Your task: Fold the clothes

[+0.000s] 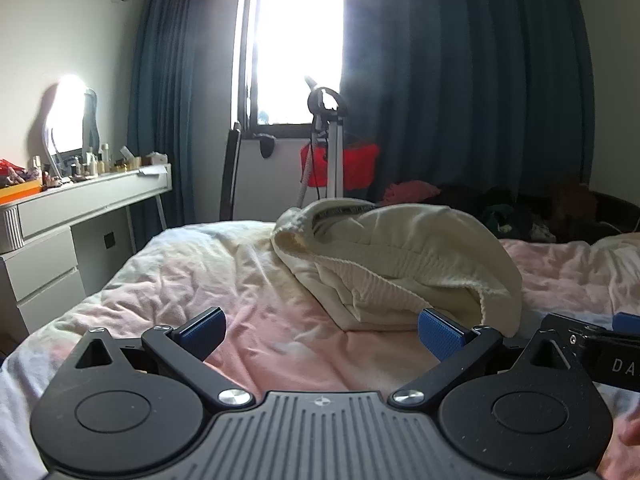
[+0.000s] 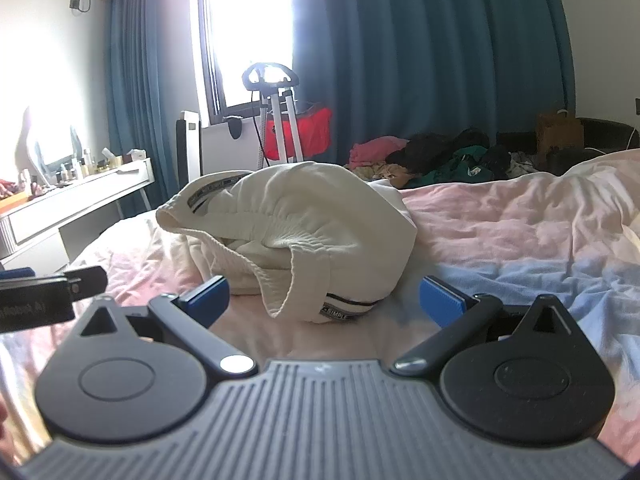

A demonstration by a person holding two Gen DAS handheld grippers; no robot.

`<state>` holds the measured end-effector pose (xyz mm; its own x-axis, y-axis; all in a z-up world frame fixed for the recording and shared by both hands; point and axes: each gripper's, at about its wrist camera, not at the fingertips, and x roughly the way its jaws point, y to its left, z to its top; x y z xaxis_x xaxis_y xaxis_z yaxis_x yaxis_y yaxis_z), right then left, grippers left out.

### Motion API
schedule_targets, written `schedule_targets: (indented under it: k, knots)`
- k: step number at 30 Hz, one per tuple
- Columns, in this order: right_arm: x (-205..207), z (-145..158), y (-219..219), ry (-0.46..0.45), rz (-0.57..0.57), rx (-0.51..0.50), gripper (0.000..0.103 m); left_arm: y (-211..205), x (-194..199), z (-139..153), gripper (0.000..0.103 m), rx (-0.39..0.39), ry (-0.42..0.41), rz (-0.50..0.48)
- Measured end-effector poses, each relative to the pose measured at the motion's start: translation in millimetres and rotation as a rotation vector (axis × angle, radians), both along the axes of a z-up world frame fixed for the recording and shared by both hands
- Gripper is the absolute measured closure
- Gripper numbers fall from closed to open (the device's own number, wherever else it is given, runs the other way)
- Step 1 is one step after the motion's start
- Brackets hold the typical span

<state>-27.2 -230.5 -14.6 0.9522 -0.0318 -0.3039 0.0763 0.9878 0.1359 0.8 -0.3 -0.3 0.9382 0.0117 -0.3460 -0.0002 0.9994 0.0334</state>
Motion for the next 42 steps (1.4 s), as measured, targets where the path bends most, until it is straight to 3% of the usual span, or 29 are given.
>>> schedule_targets:
  k: [4, 12, 42]
  knots:
    - [-0.5, -0.4, 0.1, -0.001, -0.001, 0.017, 0.000, -3.6, 12.2, -3.7, 0.000, -0.004, 0.040, 0.003]
    - [-3.8, 1.1, -0.6, -0.013, -0.010, 0.008, 0.000, -1.0, 2.0, 0.8, 0.000, 0.007, -0.011, 0.017]
    - [-3.4, -2.1, -1.7, -0.010, -0.035, -0.004, 0.000, -0.1, 0.1, 0.8, 0.000, -0.002, -0.021, -0.012]
